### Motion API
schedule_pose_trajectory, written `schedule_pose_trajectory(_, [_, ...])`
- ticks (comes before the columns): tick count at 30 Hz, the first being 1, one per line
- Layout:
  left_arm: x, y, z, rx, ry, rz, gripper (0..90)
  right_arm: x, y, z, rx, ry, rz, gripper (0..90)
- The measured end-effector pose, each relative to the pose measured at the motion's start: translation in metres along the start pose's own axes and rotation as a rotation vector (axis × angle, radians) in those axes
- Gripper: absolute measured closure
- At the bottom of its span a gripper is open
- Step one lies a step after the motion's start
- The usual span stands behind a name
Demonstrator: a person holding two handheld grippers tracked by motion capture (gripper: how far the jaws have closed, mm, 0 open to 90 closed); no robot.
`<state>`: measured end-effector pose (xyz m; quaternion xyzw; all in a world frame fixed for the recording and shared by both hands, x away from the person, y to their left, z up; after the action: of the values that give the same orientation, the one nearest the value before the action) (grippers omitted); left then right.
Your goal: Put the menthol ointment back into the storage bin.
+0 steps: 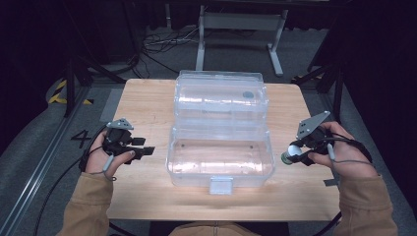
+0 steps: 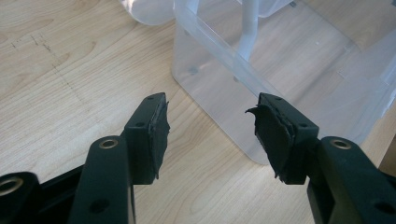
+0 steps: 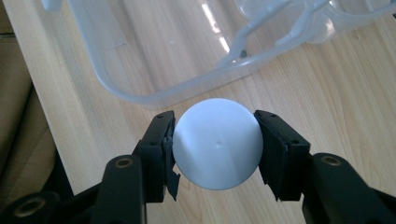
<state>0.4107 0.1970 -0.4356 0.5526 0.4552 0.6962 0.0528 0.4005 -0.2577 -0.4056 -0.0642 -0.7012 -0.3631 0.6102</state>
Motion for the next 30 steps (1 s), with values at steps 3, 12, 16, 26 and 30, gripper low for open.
schedule_pose_trajectory(3, [0.0, -0.001, 0.0, 0.003, -0.003, -0.001, 45.0, 0.002, 0.006, 0.005, 0.021, 0.013, 0.002, 50.2])
schedule_pose_trajectory(12, [0.0, -0.002, 0.001, 0.006, -0.002, -0.004, 45.0, 0.002, 0.024, 0.021, 0.098, 0.053, 0.023, 50.2])
schedule_pose_trajectory(16, [0.001, -0.002, 0.001, 0.009, -0.003, -0.007, 45.0, 0.001, 0.03, 0.026, 0.122, 0.062, 0.038, 50.2])
schedule_pose_trajectory(26, [0.001, -0.002, 0.002, 0.009, -0.002, -0.004, 45.0, -0.005, 0.041, 0.037, 0.175, 0.094, 0.07, 50.2])
schedule_pose_trajectory(30, [0.001, -0.003, 0.002, 0.01, -0.002, -0.004, 44.9, -0.009, 0.044, 0.039, 0.189, 0.096, 0.078, 50.2])
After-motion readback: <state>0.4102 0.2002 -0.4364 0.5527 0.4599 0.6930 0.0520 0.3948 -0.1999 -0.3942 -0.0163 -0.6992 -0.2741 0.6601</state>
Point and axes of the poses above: each handheld gripper's, and its own axes: x roughly backward along the jaws, y roughly out of its top, z roughly to its left, the point moved 9 cm from there along -x, roughly forward along the jaws, and after that the axes turned 15 degrees about -x, right-handed, at the moved point
